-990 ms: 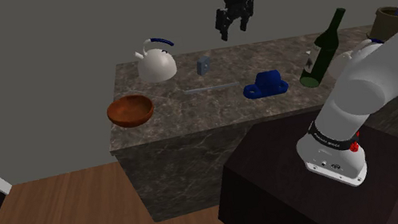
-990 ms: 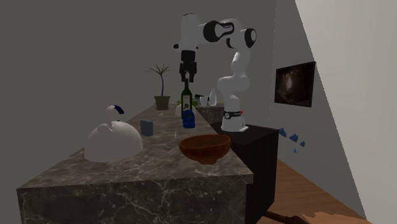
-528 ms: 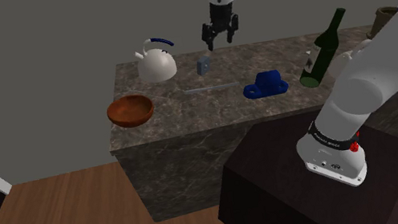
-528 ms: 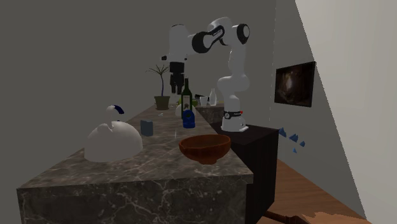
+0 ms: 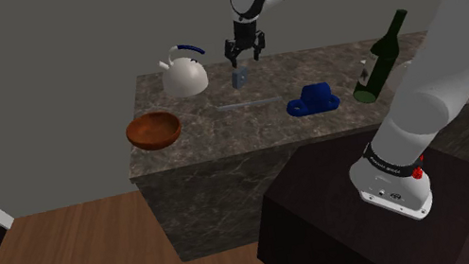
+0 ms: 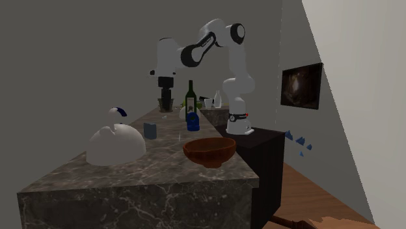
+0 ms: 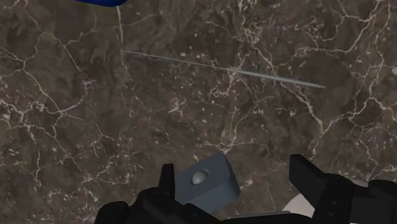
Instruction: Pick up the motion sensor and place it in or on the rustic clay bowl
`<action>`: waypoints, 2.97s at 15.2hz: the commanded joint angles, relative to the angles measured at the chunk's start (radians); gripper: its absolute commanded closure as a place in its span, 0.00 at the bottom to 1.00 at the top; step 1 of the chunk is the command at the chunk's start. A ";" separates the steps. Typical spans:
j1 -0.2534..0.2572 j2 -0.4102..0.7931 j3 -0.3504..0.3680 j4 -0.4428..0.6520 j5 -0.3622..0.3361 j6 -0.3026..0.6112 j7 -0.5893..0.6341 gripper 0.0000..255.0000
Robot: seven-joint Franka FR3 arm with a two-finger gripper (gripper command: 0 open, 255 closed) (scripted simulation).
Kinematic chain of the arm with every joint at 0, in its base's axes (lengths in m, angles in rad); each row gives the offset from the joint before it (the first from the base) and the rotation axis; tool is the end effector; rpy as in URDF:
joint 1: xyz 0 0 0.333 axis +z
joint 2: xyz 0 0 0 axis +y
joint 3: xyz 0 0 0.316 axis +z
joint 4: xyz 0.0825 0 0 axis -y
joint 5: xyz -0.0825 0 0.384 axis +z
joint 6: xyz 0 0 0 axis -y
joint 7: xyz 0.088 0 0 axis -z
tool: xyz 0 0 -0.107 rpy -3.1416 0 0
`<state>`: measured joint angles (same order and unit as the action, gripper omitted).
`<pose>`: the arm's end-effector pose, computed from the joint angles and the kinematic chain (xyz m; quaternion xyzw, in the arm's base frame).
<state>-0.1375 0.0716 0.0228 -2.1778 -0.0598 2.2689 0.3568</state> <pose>0.5419 -0.0640 0.3603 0.9763 -0.2150 0.0124 0.0209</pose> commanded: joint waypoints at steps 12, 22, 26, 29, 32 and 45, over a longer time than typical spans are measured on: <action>-0.021 0.288 -0.023 0.154 0.013 0.143 0.036 0.00; -0.021 0.303 -0.024 0.152 0.012 0.160 0.036 1.00; -0.021 0.303 -0.024 0.153 0.012 0.160 0.036 1.00; -0.022 0.304 -0.024 0.154 0.013 0.160 0.036 1.00; -0.021 0.294 -0.023 0.154 0.013 0.149 0.036 1.00; -0.022 0.187 -0.021 0.194 0.018 0.002 0.029 1.00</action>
<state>-0.1588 0.2664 0.0018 -1.9848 -0.0419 2.2805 0.3868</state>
